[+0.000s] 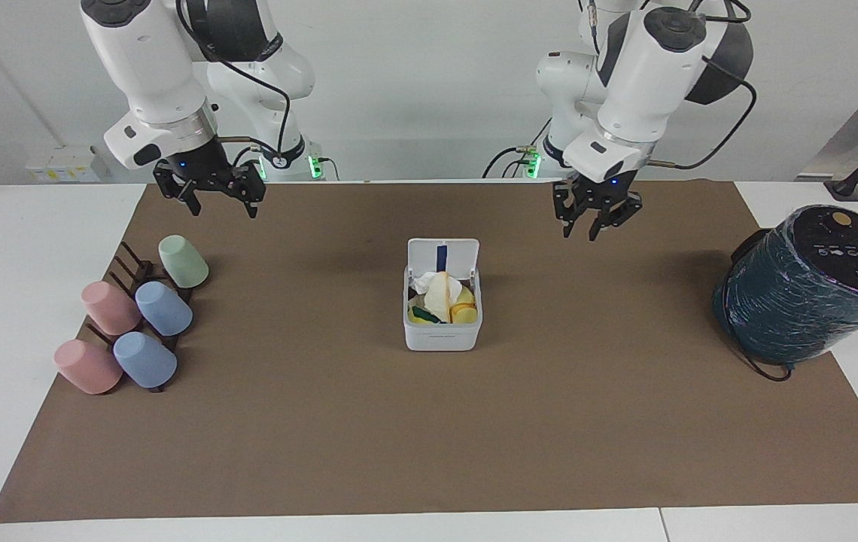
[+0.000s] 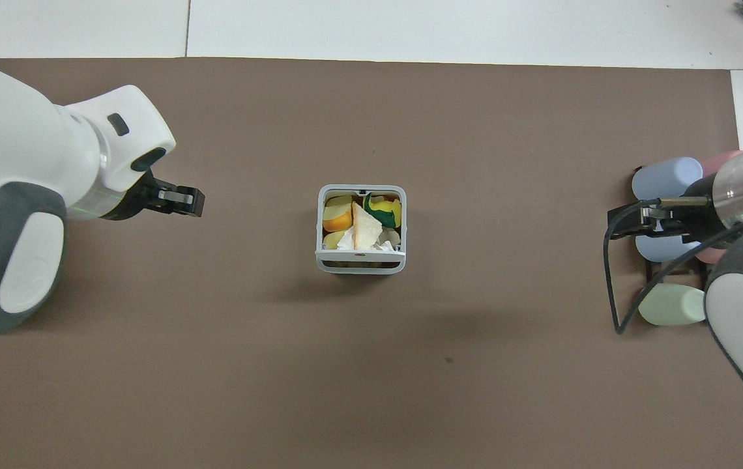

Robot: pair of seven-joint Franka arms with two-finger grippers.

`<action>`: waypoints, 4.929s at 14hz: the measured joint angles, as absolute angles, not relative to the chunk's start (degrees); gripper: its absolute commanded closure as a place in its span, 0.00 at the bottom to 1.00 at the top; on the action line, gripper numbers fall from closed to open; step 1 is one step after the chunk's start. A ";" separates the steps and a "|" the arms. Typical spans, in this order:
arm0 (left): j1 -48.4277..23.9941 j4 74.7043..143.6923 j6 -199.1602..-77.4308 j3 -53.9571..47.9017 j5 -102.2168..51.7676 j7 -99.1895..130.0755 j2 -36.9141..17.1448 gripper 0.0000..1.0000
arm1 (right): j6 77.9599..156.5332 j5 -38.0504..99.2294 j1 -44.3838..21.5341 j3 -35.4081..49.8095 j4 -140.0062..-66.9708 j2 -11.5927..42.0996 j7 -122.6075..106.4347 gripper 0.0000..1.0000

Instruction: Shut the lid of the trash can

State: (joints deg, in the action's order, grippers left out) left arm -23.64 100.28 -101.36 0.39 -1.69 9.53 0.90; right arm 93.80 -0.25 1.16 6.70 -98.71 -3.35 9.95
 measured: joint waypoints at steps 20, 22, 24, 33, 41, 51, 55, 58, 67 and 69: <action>-42.35 115.16 -135.49 0.82 -4.95 39.76 -1.33 1.00 | 93.80 -0.25 1.16 6.70 -98.71 -3.35 9.95 0.00; -40.87 114.65 -139.41 1.14 -5.09 39.76 -3.06 1.00 | 93.80 -0.25 1.16 6.70 -98.71 -3.35 9.95 0.00; -38.75 112.85 -140.90 1.26 -5.12 39.72 -4.41 1.00 | 93.80 -0.25 1.16 6.70 -98.71 -3.35 9.95 0.00; -37.40 110.03 -147.28 1.00 -5.12 39.58 -11.47 1.00 | 93.80 -0.25 1.16 6.70 -98.71 -3.35 9.95 0.00; -37.15 109.18 -149.97 1.04 -5.12 36.76 -15.48 1.00 | 93.80 -0.25 1.16 6.70 -98.72 -3.35 9.95 0.00; -36.05 98.64 -132.66 1.53 -5.09 35.33 -17.45 1.00 | 93.80 -0.25 1.16 6.70 -98.72 -3.35 9.95 0.00; -28.99 88.97 -114.94 2.14 -5.02 26.64 -17.28 1.00 | 93.80 -0.25 1.16 6.70 -98.72 -3.35 9.95 0.00; -21.46 86.17 -105.40 2.66 -4.93 15.71 -17.11 1.00 | 93.80 -0.25 1.16 6.70 -98.72 -3.35 9.95 0.00; -14.71 85.26 -98.86 3.03 1.36 4.91 -10.40 0.00 | 93.80 -0.25 1.16 6.70 -98.72 -3.35 9.95 0.00; -14.61 85.23 -99.01 2.96 1.36 4.65 -8.50 0.00 | 93.80 -0.25 1.16 6.70 -98.72 -3.35 9.95 0.00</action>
State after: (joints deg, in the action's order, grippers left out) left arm -14.61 85.23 -99.01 2.96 1.36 4.65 -8.50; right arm 93.80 -0.25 1.16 6.70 -98.72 -3.35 9.95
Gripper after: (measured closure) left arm 0.247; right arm 0.000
